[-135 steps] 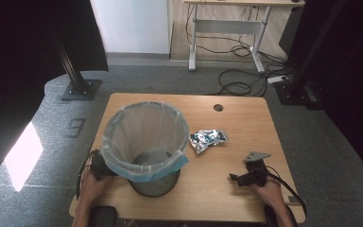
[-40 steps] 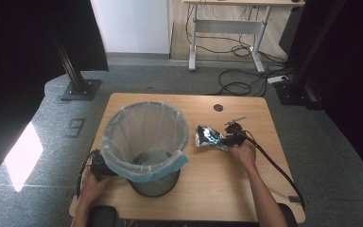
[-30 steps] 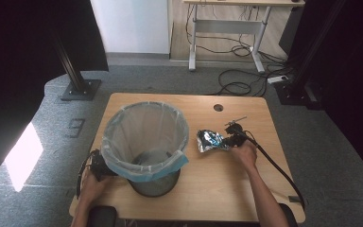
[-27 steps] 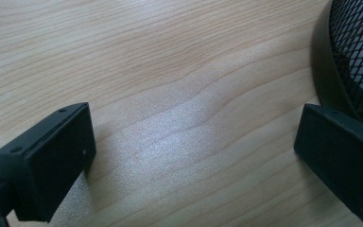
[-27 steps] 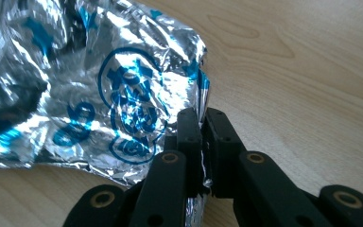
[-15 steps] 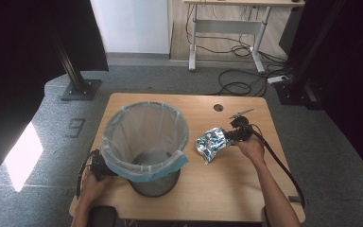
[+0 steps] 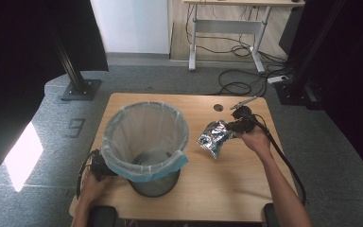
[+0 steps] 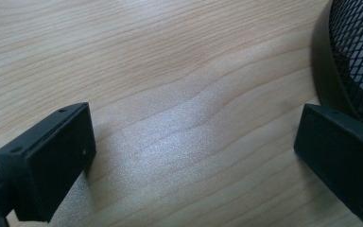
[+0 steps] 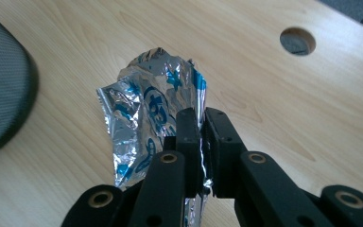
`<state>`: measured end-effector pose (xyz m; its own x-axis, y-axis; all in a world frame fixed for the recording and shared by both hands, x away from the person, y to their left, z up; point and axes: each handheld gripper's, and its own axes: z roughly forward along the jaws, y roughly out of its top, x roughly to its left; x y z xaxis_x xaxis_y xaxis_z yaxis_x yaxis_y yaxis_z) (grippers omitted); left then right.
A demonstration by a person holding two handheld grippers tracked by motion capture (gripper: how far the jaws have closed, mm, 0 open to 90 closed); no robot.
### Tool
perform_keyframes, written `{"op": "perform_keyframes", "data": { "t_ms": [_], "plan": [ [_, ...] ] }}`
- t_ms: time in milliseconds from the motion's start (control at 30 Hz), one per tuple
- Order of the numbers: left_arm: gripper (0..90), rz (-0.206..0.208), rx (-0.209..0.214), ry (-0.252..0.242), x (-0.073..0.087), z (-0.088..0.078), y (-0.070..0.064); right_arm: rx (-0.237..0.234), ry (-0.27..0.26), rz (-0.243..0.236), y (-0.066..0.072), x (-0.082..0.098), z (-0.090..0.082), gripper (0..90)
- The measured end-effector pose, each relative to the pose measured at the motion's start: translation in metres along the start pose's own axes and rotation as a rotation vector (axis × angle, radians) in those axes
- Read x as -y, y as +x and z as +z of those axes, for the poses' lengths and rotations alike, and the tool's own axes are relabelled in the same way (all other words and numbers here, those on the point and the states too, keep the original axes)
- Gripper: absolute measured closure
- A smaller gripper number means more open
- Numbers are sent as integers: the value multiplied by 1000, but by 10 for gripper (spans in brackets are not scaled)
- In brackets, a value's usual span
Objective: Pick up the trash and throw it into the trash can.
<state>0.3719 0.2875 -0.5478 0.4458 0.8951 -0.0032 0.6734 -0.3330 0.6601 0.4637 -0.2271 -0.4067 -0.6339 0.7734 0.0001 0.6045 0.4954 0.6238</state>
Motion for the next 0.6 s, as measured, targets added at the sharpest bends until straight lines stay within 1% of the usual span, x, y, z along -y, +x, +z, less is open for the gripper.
{"op": "perform_keyframes", "data": {
  "t_ms": [33, 67, 100, 133, 233, 300, 367, 467, 533, 567, 600],
  "plan": [
    [0, 0, 0, 0, 0, 0, 0, -5, -7, 0, 1, -3, -5, 839],
    [0, 0, 0, 0, 0, 0, 0, -5, -7, 0, 1, -3, -5, 839],
    [0, 0, 0, 0, 0, 0, 0, -6, -11, -6, 2, -5, -9, 839],
    [0, 1, 0, 0, 0, 0, 0, -6, -21, -14, 4, -10, -17, 838],
    [0, 0, 0, 0, 0, 0, 0, -5, -24, -22, 5, -16, -25, 837],
    [0, 0, 0, 0, 0, 0, 0, -13, -32, -24, 5, -19, -30, 837],
    [0, 0, 0, 0, 0, 0, 0, -9, -32, -30, 6, -23, -35, 835],
    [0, 0, 0, 0, 0, 0, 0, -26, -46, -26, 7, -29, -44, 834],
    [0, -1, 1, 0, 0, 0, 0, -26, -48, -29, 8, -31, -47, 834],
    [0, 1, 0, 1, 0, 0, 0, -34, -55, -35, 10, -36, -54, 833],
    [0, 1, 0, 1, 0, 0, 0, -34, -55, -35, 10, -36, -54, 833]
  ]
}}
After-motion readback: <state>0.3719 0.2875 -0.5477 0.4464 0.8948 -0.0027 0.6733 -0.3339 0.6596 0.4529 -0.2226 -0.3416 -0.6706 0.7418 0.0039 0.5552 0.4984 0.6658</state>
